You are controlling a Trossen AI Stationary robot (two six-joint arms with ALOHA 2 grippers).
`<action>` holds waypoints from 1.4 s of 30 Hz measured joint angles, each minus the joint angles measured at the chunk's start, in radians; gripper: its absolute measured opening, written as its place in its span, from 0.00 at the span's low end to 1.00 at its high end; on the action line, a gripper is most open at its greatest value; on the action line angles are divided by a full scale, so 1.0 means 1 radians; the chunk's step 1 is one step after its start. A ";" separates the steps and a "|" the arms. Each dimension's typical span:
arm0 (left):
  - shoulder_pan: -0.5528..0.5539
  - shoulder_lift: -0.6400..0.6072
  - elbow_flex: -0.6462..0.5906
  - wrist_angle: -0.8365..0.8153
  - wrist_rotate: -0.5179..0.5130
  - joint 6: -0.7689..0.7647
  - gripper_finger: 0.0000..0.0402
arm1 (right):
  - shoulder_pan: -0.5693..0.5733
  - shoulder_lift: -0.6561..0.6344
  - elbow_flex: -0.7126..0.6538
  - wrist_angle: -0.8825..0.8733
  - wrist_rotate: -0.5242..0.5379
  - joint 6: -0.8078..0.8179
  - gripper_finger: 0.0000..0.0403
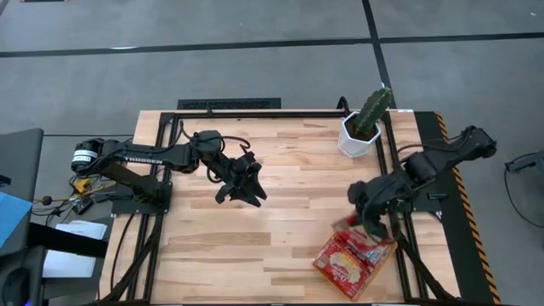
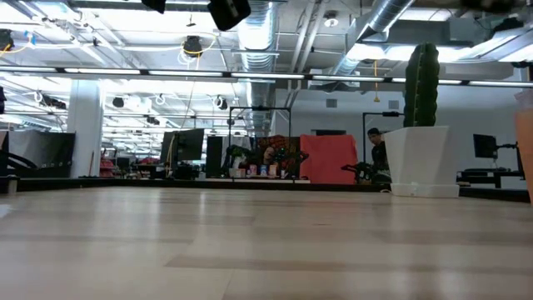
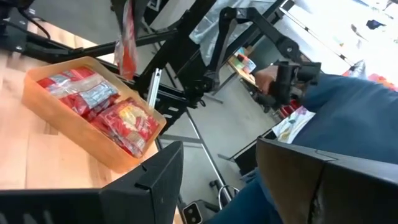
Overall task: Sort popcorn bags into baskets
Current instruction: Put the red popcorn bag into the orange bin
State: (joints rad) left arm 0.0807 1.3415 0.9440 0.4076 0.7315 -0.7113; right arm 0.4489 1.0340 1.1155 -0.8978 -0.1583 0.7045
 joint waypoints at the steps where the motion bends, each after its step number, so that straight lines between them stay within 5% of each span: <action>1: 0.000 0.000 0.000 0.000 0.001 0.000 0.47 | 0.005 0.000 -0.024 0.003 -0.027 0.006 0.06; 15: 0.000 0.000 0.000 0.000 0.003 0.000 0.47 | -0.051 -0.031 -0.353 0.301 -0.272 0.033 0.10; 35: 0.000 -0.001 -0.001 -0.014 -0.041 0.038 0.47 | -0.079 -0.031 -0.438 0.298 -0.312 0.059 0.14; 42: 0.000 -0.001 -0.001 -0.015 -0.047 0.037 0.47 | -0.100 -0.032 -0.437 0.300 -0.295 0.058 0.27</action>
State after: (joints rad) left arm 0.0807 1.3407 0.9432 0.3929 0.6841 -0.6743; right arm 0.3486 1.0023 0.6781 -0.5976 -0.4532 0.7628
